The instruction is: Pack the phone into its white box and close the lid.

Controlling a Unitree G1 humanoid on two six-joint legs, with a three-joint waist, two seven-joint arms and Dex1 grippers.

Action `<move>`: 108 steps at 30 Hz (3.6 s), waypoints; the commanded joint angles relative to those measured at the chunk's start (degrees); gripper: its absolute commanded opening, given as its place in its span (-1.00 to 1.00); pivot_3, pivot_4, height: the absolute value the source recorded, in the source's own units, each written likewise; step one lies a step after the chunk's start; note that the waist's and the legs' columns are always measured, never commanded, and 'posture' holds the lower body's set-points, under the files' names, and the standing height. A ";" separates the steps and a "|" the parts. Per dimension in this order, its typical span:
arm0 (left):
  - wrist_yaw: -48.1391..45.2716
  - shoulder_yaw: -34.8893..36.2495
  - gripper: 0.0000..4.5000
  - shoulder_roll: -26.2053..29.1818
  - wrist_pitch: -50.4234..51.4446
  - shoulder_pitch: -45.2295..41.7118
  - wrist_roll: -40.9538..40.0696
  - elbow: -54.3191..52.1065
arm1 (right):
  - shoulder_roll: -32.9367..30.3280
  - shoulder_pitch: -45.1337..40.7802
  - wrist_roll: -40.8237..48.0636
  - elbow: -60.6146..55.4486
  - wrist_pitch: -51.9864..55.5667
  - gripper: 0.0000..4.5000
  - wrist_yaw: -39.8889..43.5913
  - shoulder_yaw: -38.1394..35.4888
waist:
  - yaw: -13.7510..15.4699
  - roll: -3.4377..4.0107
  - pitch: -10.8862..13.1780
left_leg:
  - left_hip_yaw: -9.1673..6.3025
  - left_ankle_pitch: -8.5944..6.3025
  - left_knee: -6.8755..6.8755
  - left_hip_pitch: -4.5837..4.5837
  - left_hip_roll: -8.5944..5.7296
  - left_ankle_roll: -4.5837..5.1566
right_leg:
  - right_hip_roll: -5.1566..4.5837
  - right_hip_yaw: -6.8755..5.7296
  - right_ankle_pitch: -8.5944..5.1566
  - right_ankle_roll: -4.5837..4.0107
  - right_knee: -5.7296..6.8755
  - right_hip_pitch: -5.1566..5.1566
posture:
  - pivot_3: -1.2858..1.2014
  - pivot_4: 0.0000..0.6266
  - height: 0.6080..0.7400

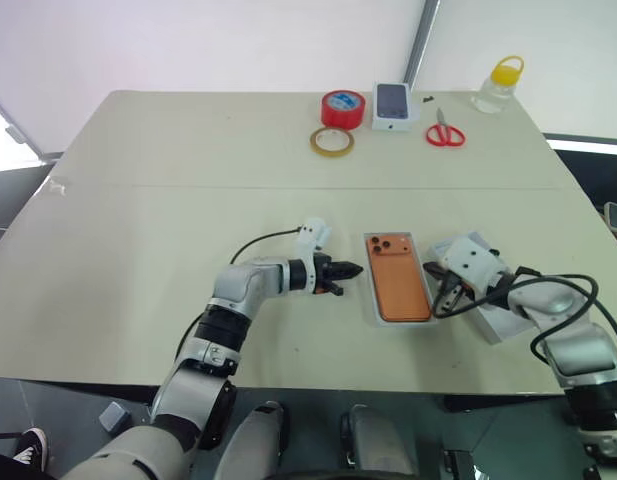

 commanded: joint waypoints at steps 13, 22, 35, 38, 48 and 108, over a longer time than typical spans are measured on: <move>-2.76 4.74 -0.99 9.52 0.67 4.22 -5.46 -17.20 | 0.28 -8.43 -5.74 13.52 -7.86 -1.00 -6.41 1.97 | -0.73 0.02 -0.01 | 0.00 0.01 0.02 0.00 0.00 -0.02 | 0.01 0.01 0.01 -0.01 0.00 0.00 | 0.03 -0.52 1.00; -8.16 8.64 -0.99 17.16 -2.97 5.87 -7.89 -17.97 | -1.35 -8.06 -5.90 13.22 -6.82 -1.00 -6.99 0.69 | -0.98 0.05 0.01 | 0.00 0.01 0.05 0.00 0.00 -0.01 | 0.00 0.02 0.02 -0.01 0.02 0.00 | 0.03 -0.52 1.00; -19.55 10.80 -0.40 27.07 -7.13 9.26 -12.59 -21.38 | 1.95 -5.06 10.93 -1.62 9.49 -0.41 -0.79 -5.70 | -1.03 0.10 0.04 | -0.01 -0.06 0.02 0.00 0.03 0.10 | 0.00 0.04 0.03 -0.03 0.03 -0.01 | 0.03 -0.52 1.00; -23.15 11.35 0.25 29.40 -10.44 9.73 -12.93 -22.45 | -0.07 -4.94 11.13 -2.20 13.23 0.26 -2.03 -7.77 | -0.91 0.12 0.06 | -0.01 -0.06 0.00 -0.03 0.02 0.11 | -0.02 0.04 0.02 -0.03 -0.05 -0.02 | 0.03 -0.52 1.00; -32.56 8.59 0.90 34.80 -22.82 13.65 -9.97 -25.70 | -7.08 -0.71 14.52 -11.58 30.04 0.74 -1.51 -11.00 | -1.10 0.18 0.07 | 0.00 -0.16 -0.07 -0.03 0.04 0.27 | -0.04 0.04 0.05 -0.07 -0.10 -0.04 | 0.03 -0.52 1.00; -30.43 4.14 0.92 32.68 -30.22 18.64 -7.51 -29.46 | 1.96 -12.21 20.56 -17.42 77.02 -0.99 -22.73 -14.53 | -1.13 0.34 0.15 | 0.00 -0.26 -0.06 -0.06 0.05 0.47 | -0.05 0.02 0.10 -0.02 -0.26 0.02 | 0.03 -0.52 1.00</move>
